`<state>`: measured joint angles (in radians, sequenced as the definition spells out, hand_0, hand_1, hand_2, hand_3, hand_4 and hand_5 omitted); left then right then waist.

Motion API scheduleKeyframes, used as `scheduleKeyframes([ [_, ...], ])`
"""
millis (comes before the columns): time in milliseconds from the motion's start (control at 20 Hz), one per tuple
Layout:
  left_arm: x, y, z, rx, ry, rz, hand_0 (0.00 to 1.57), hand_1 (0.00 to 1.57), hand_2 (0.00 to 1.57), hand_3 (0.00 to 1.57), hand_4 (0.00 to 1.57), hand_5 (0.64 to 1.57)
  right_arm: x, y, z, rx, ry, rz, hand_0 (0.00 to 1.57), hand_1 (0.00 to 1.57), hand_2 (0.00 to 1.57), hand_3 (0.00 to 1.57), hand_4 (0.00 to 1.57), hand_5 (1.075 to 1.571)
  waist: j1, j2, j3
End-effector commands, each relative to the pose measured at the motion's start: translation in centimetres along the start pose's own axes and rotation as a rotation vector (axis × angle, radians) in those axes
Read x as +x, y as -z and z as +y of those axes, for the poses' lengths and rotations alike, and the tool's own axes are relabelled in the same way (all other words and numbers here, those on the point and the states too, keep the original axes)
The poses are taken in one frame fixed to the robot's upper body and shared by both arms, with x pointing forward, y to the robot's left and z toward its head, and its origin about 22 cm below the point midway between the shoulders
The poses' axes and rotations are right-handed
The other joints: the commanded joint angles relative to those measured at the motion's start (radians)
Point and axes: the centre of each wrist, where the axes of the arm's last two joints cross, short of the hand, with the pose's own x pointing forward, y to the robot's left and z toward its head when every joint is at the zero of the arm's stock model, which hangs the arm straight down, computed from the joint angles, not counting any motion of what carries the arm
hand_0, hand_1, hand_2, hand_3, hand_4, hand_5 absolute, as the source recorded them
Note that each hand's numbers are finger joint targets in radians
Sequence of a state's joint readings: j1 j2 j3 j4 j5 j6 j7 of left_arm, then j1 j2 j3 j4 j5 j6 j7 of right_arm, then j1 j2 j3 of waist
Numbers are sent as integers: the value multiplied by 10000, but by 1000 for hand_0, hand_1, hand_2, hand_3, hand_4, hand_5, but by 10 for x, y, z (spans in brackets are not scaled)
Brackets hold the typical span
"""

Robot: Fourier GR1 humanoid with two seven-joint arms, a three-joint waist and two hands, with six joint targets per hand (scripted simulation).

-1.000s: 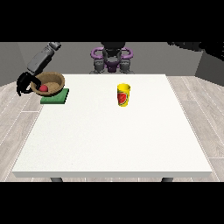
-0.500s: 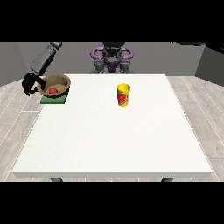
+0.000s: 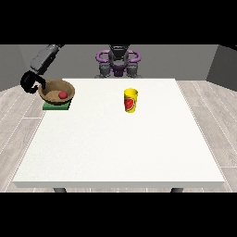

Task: Pick the cup and pour the ball into the bowl, then pick the bowl and place it on the pad

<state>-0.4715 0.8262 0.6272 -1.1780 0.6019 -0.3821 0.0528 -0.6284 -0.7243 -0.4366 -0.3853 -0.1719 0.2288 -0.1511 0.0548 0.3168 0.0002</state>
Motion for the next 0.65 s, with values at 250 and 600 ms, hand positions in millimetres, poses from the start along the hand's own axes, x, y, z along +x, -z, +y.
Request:
scheduleKeyframes([
  [250, 22, 6, -2, -383, -416, -311, 0, 0, 0, 0, 761, 1544, 26, -3, -32, -811, 89, 439, 0, 0, 0, 0, 0, 1485, 225, -18, 12],
  [600, -58, -13, -42, -509, -881, 2888, 0, 0, 0, 0, 983, 1570, 46, 16, 22, 931, -345, 83, 0, 0, 0, 0, 701, 1219, -414, -3600, -38],
])
